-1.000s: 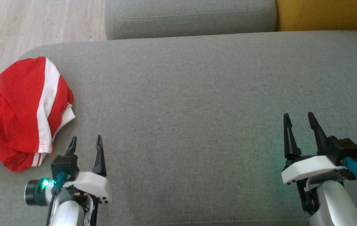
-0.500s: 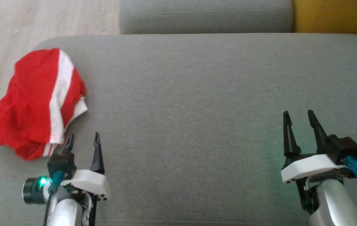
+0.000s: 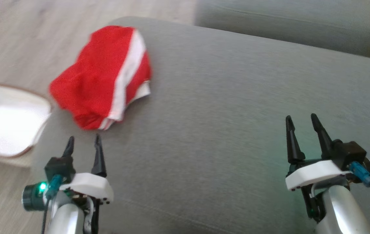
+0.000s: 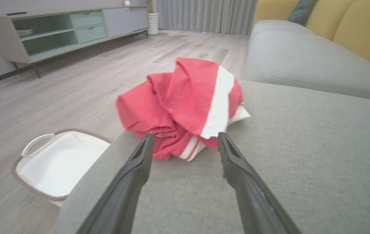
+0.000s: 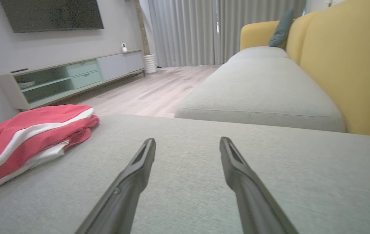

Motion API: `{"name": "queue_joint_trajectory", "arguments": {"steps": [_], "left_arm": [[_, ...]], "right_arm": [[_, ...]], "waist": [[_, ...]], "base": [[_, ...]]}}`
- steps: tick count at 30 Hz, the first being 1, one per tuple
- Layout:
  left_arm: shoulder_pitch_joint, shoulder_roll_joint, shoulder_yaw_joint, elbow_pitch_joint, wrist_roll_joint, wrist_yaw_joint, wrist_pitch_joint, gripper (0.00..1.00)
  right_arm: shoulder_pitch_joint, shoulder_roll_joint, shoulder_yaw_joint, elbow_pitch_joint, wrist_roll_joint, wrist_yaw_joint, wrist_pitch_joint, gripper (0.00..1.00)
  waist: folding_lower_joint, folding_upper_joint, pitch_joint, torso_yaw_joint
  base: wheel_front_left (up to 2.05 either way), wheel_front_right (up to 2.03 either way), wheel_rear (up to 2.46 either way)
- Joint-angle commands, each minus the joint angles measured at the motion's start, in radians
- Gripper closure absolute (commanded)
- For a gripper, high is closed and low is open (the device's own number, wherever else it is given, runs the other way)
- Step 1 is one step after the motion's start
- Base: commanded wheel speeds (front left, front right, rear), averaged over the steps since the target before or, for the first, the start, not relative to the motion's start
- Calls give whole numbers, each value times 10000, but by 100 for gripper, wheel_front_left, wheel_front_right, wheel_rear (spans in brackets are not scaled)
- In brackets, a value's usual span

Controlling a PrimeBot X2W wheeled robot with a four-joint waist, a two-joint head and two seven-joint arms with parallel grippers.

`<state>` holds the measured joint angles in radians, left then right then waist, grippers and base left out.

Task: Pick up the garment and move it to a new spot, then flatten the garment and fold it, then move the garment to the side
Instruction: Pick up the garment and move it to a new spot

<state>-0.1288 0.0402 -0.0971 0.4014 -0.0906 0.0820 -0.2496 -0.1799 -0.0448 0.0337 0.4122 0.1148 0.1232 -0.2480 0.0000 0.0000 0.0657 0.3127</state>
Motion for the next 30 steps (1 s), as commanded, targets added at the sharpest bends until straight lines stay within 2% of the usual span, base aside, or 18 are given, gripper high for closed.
{"name": "queue_joint_trajectory", "arguments": {"steps": [1,9,16,22,30], "left_arm": [[-229,106,486,-218,38,56,-122,0],[29,110,1368,-280,-163,104,-122,0],[58,104,1745,-440,-569,-78,-122,0],[-473,103,1999,-333,-973,-584,-122,0],[-2289,110,2530,355,-1067,-1356,-122,0]], "right_arm": [[-412,-55,344,-278,87,75,-138,0],[-571,-55,849,-151,80,75,-138,0],[-673,-54,1017,-174,-60,75,-138,0],[-954,-54,1151,-316,-355,75,-138,0],[-1318,-54,1083,-671,-903,75,-138,0]], "waist": [[0,0,3,1016],[0,0,225,2113],[0,0,515,2311],[0,0,1169,1861],[0,0,2167,986]], "base": [[0,0,0],[0,0,0],[0,0,0],[0,0,0],[0,0,0]]}}
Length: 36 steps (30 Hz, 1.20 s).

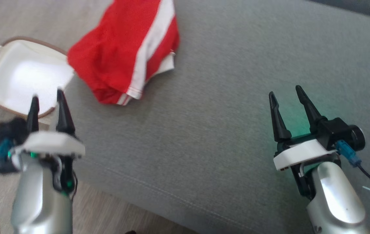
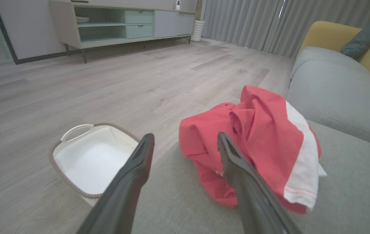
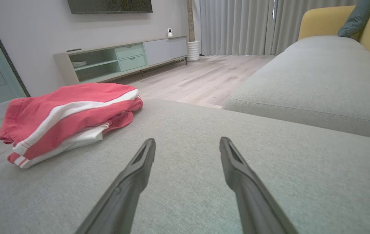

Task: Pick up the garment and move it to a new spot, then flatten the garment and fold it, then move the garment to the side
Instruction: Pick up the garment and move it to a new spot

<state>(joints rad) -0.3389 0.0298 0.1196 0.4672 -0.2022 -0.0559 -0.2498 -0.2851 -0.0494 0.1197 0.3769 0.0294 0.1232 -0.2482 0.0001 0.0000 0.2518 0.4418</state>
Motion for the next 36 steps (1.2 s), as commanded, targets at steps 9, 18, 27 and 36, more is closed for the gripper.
{"name": "queue_joint_trajectory", "arguments": {"steps": [9,18,27,36], "left_arm": [[-2929,869,289,1270,319,-600,-120,0],[-5047,1940,-105,3812,-16,-738,-120,0],[-6334,2755,-792,6411,-487,-746,278,1],[-6923,3082,-1398,6823,2,-744,37,100]], "right_arm": [[-476,-8,348,-691,-513,75,-136,0],[-678,-8,586,-692,-504,75,-136,0],[-893,-8,473,-594,-306,75,-136,0],[-963,-8,470,-613,26,75,-136,0]], "waist": [[-1,0,1183,-1162],[-1,0,1843,-2116],[-1,0,2391,-2718],[-1,0,2144,-2832]], "base": [[0,0,0],[0,0,0],[0,0,0],[0,0,0]]}}
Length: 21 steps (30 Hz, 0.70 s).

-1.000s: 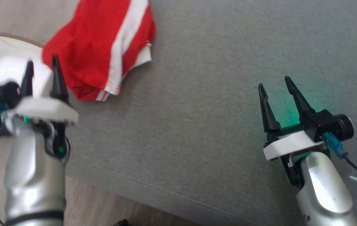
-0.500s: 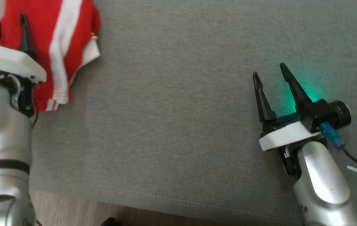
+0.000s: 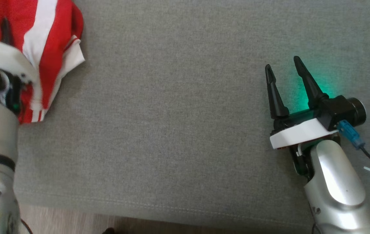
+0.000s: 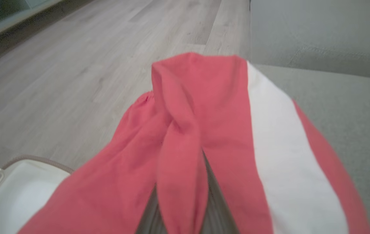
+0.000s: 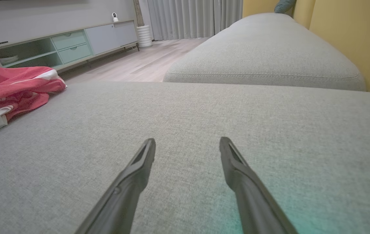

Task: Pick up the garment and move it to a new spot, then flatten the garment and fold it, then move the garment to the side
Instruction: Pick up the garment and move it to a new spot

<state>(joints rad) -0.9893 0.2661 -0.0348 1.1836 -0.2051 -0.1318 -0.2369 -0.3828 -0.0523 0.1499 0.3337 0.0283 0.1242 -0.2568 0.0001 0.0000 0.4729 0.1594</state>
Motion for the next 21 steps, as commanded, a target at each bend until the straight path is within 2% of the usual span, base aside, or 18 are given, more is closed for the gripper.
{"name": "queue_joint_trajectory", "arguments": {"steps": [1,8,13,21], "left_arm": [[-517,735,80,-469,86,15,-144,100],[-976,542,-471,-2236,438,14,-243,100],[-961,31,-1176,-3681,344,13,-246,100],[-870,-1194,-2642,-4616,-4,12,-247,100]], "right_arm": [[23,20,180,-173,93,65,-49,0],[142,20,321,-201,693,65,-49,0],[258,20,520,-248,1145,65,-49,0],[186,20,985,-457,1714,65,-49,0]], "waist": [[-1,0,-151,-19],[-1,0,-845,-382],[-1,0,-1280,-1146],[-1,0,-1574,-2517]], "base": [[0,0,0],[0,0,0],[0,0,0],[0,0,0]]}}
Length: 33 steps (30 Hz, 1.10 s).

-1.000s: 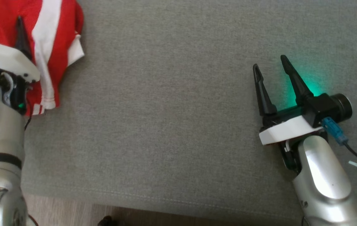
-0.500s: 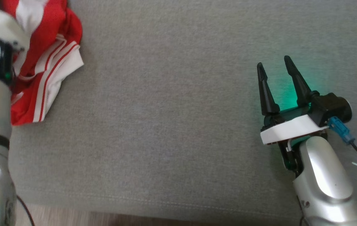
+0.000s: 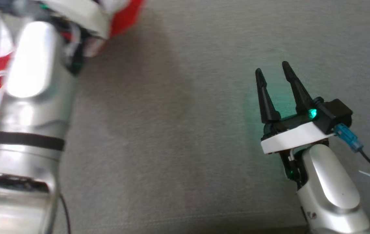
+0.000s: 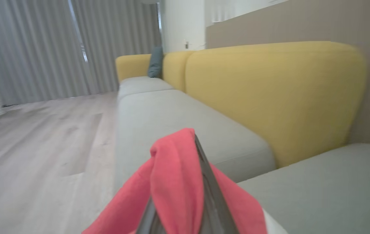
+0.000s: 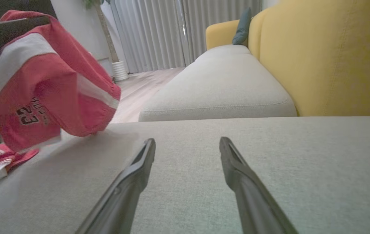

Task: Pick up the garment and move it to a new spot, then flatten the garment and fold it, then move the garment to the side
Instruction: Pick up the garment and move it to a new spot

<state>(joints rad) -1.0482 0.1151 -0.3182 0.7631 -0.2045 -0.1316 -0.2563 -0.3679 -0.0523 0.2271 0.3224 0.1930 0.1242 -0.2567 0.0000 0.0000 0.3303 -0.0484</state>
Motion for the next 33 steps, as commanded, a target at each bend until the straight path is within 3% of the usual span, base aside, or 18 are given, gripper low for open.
{"name": "queue_joint_trajectory", "arguments": {"steps": [1,11,19,25,26,27,33], "left_arm": [[-299,196,12,-499,-59,10,-54,100],[337,-601,-1792,-1837,-881,10,-54,100],[1494,-645,-2469,-1937,-1319,366,-54,100],[2804,-568,-2150,-1669,-1152,719,-55,100],[3050,-504,-2031,-1628,-1102,793,-55,37],[3282,-438,-1880,-1647,-1037,896,-55,0],[4736,-138,-690,-2235,-640,1554,-55,0]], "right_arm": [[29,20,285,-361,111,65,-51,0],[190,20,685,-581,562,65,-51,0],[363,20,594,-761,635,65,-51,0],[480,20,389,-789,627,65,-51,0],[485,20,365,-779,630,65,-51,0],[484,20,338,-772,626,65,-51,0],[537,20,186,-730,665,65,-51,0]], "waist": [[0,0,-159,-627],[0,0,-294,-2013],[0,0,-359,-2075],[0,0,-475,-1645],[0,0,-495,-1561],[0,0,-515,-1471],[0,0,-701,-936]], "base": [[0,0,0],[0,0,0],[0,0,0],[0,0,0],[0,0,0],[0,0,0],[0,0,0]]}}
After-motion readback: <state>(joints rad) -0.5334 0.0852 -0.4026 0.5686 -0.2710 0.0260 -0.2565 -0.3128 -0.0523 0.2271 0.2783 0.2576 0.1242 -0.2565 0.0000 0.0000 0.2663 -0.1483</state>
